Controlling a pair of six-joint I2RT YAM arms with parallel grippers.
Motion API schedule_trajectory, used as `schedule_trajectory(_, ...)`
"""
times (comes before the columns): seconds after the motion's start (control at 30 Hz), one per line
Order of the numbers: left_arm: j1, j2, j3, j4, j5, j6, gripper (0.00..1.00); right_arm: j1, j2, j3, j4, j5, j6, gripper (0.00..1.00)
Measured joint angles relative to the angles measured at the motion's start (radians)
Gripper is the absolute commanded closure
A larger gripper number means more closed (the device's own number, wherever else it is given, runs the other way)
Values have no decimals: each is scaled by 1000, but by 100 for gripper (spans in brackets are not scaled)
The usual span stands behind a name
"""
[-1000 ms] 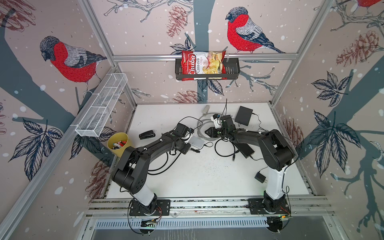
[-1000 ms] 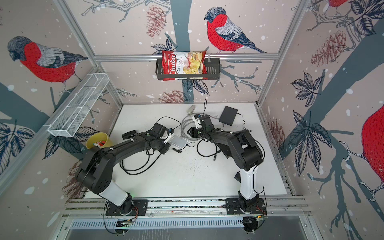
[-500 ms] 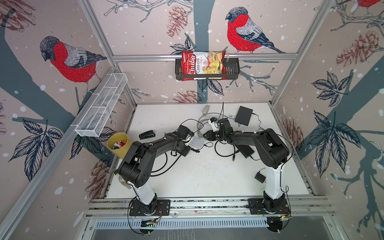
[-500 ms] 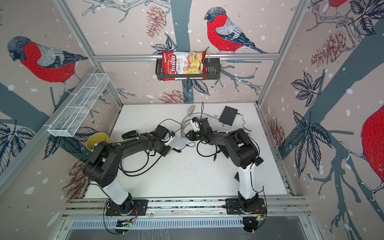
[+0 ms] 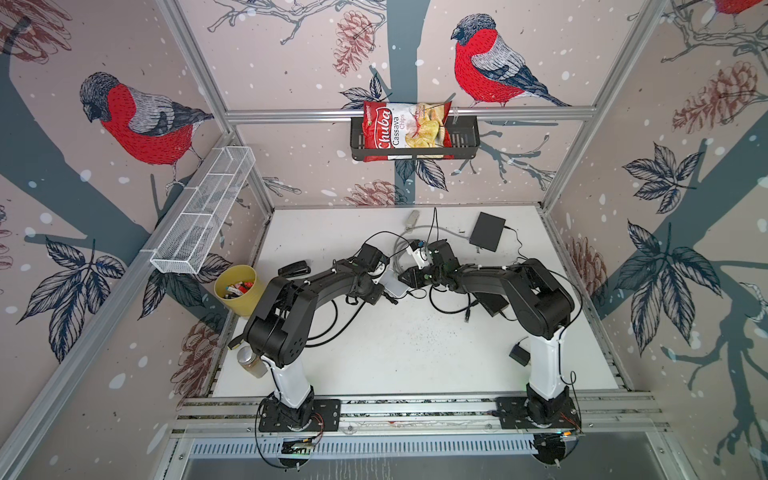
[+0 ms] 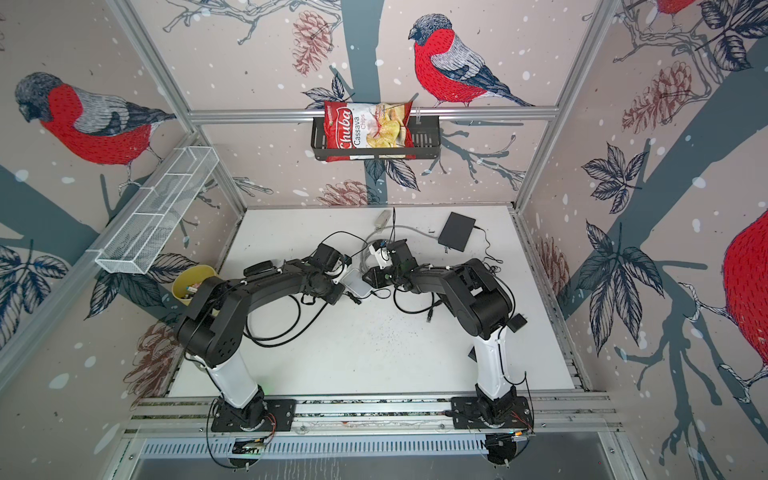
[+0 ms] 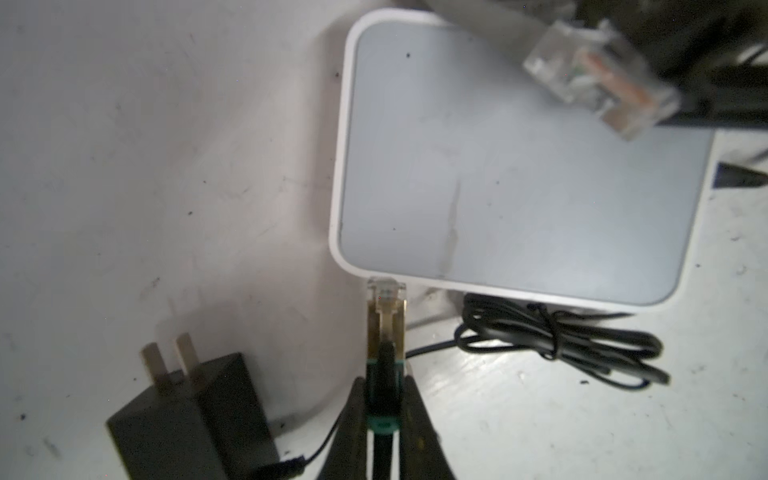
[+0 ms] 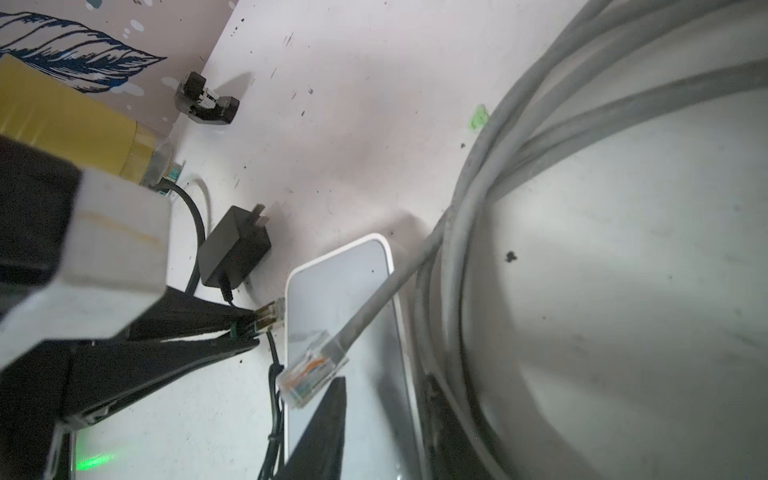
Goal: Insert the plug into the switch port
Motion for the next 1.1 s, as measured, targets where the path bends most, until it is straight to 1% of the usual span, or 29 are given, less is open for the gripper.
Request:
schedule_trajectory(0.2, 0, -17, 5, -36, 14, 1, 90, 5, -3, -12, -4, -6, 1, 68)
schedule_trajectory(0.3, 0, 13, 27, -54, 20, 18, 90, 6, -10, -18, -6, -15, 5, 68)
schedule_trajectory(0.43, 0, 49, 48, -70, -5, 48, 90, 6, -10, -14, -8, -23, 8, 68)
schedule_trajectory(0.73, 0, 56, 68, -81, -51, 106, 90, 6, 21, 37, -34, -36, -2, 67)
schedule_trajectory(1.1, -1, 80, 92, -84, -53, 143, 91, 5, 72, 86, -56, -57, -53, 66)
